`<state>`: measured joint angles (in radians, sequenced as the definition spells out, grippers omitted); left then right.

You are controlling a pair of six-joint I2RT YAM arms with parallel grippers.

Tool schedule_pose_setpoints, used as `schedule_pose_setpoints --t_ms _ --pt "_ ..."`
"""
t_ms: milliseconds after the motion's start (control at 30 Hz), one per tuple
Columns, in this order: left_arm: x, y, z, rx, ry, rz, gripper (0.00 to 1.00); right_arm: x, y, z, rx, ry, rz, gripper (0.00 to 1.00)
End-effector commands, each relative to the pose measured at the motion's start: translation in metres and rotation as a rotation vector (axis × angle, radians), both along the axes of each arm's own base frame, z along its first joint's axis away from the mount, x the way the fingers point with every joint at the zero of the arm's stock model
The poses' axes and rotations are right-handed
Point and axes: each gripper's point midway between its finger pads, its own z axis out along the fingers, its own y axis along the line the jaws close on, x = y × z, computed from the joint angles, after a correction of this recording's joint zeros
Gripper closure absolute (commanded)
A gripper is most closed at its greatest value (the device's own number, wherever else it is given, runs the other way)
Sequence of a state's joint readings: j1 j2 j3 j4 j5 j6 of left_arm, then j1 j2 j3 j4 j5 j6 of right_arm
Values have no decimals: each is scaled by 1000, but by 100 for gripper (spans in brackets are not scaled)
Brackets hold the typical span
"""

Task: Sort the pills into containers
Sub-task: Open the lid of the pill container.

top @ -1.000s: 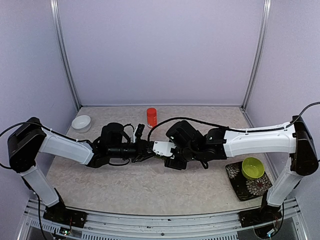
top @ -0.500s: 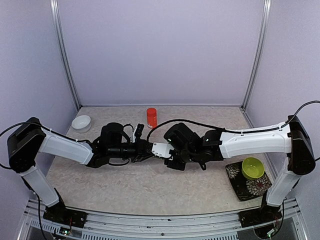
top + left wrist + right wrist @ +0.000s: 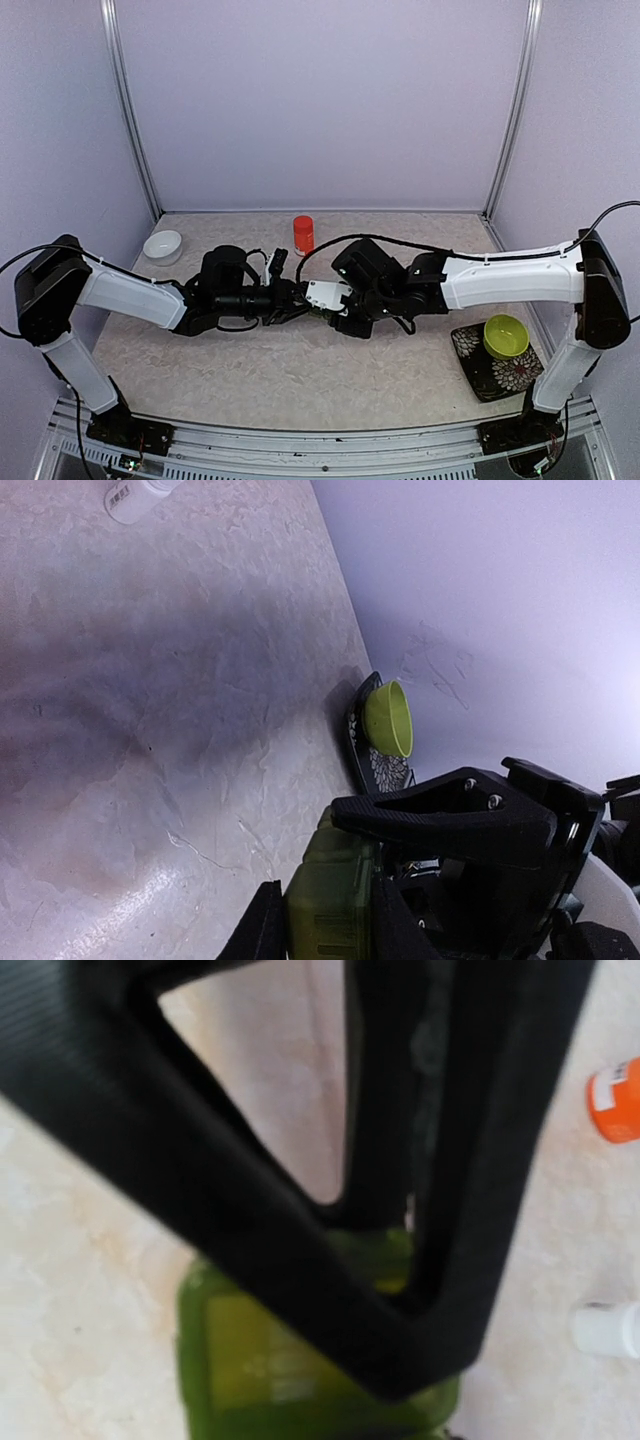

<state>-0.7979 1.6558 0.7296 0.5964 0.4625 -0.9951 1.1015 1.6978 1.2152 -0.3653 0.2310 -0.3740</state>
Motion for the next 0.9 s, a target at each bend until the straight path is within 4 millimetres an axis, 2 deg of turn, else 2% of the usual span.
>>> schedule_pose_setpoints --t_ms 0,200,300,533,667,867 --pt "1 3 2 -2 -37 1 82 -17 18 44 193 142 90 72" --pt "0 3 0 5 -43 2 82 -5 5 59 289 255 64 71" --pt "0 3 0 6 -42 0 82 -11 5 61 304 281 92 63" --pt "0 3 0 7 -44 2 82 -14 4 57 307 299 110 53" --pt "-1 3 -1 9 -42 1 82 -13 4 52 291 306 100 42" --pt "-1 2 -2 10 -42 0 82 -8 1 50 281 285 76 39"
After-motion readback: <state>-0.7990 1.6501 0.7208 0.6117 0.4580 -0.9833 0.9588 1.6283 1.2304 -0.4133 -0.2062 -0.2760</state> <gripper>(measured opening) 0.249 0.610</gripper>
